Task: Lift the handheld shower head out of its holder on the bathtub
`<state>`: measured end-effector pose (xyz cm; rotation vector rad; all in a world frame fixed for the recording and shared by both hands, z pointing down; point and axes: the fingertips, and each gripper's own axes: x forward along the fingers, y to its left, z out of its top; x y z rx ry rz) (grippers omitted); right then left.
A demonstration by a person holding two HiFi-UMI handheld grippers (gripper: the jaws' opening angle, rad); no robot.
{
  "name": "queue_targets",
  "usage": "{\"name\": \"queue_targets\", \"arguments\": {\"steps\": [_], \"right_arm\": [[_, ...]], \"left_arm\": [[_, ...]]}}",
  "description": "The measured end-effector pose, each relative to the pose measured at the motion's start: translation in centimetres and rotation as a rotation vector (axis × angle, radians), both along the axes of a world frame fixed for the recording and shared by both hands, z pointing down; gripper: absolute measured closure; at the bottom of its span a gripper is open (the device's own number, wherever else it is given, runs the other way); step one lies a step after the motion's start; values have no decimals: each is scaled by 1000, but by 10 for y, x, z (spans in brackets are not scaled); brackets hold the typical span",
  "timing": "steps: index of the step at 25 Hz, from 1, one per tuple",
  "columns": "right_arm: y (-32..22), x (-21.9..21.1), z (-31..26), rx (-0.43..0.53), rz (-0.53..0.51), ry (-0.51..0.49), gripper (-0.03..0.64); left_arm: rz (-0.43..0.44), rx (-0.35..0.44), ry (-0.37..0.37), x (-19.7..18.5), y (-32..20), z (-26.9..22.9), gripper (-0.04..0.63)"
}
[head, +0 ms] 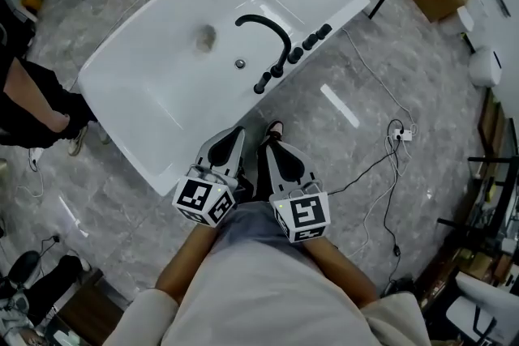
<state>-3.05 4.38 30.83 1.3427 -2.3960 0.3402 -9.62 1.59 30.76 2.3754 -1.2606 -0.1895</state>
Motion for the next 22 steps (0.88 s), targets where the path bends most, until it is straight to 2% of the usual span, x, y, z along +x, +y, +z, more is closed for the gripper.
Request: {"name": "queue_targets", "arguments": {"steps": [9,15,22], "right_arm": [[-14,-4,6,-12,-5,-33,594],[-30,6,10,8,37,-66,594],[-48,18,26,-14,60,-77,594]], "left_arm": [[-31,-3,-43,-9,-6,4,591],[10,-41,-55,3,-17,16,591],[28,-62,-100,19,-28,33,591]]}}
